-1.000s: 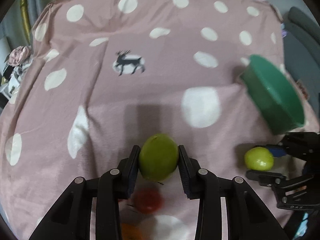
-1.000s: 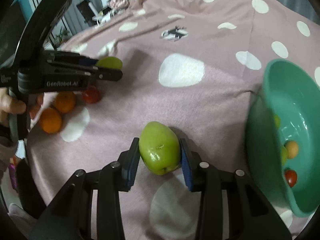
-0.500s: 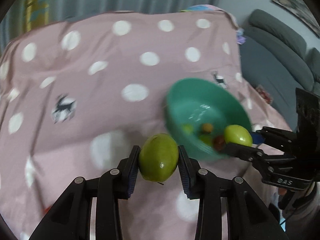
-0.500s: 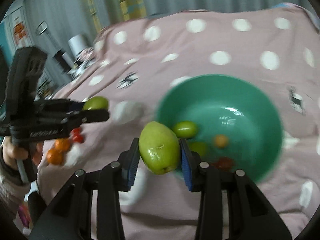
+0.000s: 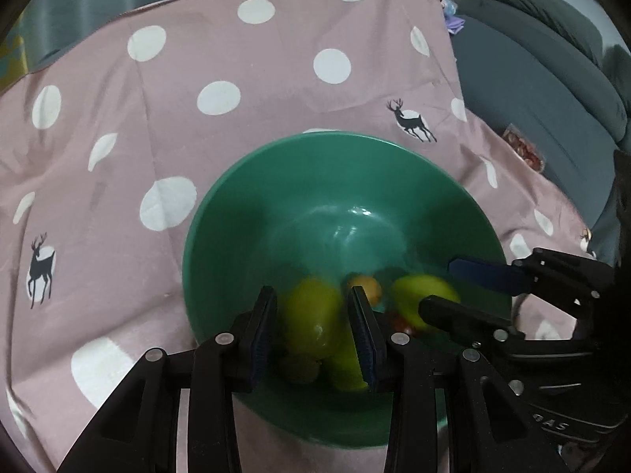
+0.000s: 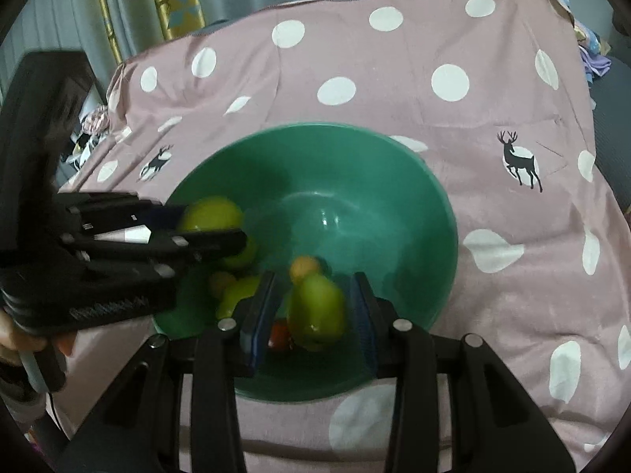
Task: Organize fruits
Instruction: 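Carry both green fruits over the teal bowl and open both grippers, then move both open grippers over the two oranges on the cloth, then close the right gripper on one orange while the left gripper grasps the other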
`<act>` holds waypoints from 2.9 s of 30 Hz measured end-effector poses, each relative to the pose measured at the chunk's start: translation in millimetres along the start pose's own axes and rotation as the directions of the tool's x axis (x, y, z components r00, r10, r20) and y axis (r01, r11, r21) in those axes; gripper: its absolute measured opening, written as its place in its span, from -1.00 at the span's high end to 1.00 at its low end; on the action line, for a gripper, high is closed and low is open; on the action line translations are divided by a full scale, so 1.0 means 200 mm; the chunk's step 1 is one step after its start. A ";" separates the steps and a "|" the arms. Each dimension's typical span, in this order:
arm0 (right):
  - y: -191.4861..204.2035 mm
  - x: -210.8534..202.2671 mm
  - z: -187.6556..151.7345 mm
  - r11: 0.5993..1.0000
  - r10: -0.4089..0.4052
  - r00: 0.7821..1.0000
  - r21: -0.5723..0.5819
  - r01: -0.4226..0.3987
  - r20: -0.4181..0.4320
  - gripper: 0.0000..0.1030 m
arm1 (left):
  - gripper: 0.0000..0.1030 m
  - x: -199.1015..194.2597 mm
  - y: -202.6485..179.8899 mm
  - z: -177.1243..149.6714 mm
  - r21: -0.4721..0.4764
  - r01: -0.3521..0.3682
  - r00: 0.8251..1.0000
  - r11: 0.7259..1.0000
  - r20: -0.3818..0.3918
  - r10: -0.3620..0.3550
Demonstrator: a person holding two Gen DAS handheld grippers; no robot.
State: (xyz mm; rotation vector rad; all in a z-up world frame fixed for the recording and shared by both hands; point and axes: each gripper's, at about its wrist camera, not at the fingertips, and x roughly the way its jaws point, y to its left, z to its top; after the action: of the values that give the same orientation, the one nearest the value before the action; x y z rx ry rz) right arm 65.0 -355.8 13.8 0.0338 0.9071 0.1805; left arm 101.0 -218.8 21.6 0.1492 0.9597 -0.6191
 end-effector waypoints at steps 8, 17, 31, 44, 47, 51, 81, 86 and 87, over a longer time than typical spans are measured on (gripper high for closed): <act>-0.05 -0.12 -0.04 0.997 0.043 0.997 0.064 -0.048 0.065 0.08 | -0.29 -0.18 0.07 -0.05 -0.065 0.032 0.997 0.997 0.069 -0.028; 0.07 -0.35 -0.13 0.987 0.151 0.977 0.027 -0.156 0.148 -0.08 | -0.47 -0.72 0.27 -0.27 -0.185 -0.013 0.973 0.983 0.222 0.054; 0.38 -0.36 -0.27 0.956 0.288 0.956 -0.069 -0.285 0.052 -0.08 | -0.49 -1.19 0.67 -0.92 -0.442 -0.253 0.922 0.861 0.158 0.353; 0.78 -0.13 -0.39 0.831 0.543 0.819 -0.018 -0.556 -0.186 -0.11 | -0.49 -0.98 0.53 -1.24 -0.331 -0.254 0.958 0.909 0.046 0.284; 0.90 -0.07 -0.38 0.792 0.599 0.770 0.016 -0.611 -0.219 -0.11 | -0.49 -0.94 0.53 -1.23 -0.330 -0.240 0.960 0.913 0.059 0.274; 1.06 0.06 -0.33 0.761 0.634 0.725 0.048 -0.647 -0.270 -0.11 | -0.37 -0.89 0.57 -1.22 -0.342 -0.256 0.954 0.904 0.058 0.293; 1.33 0.36 -0.19 0.750 0.650 0.681 0.142 -0.646 -0.337 0.16 | -0.06 -0.75 0.58 -1.23 -0.204 -0.331 0.940 0.921 0.015 0.341; 1.15 0.24 -0.18 0.745 0.662 0.693 0.149 -0.650 -0.287 0.16 | 0.06 -0.73 0.58 -1.23 -0.212 -0.343 0.937 0.915 -0.008 0.350; 1.11 0.23 -0.18 0.742 0.667 0.692 0.161 -0.651 -0.277 0.16 | 0.06 -0.73 0.58 -1.23 -0.215 -0.345 0.936 0.914 -0.009 0.352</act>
State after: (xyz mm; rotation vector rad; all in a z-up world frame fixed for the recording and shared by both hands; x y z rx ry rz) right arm 32.2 -131.8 -21.0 0.3983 1.1975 0.8669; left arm -72.1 33.2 -20.1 0.1159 0.9356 -0.1857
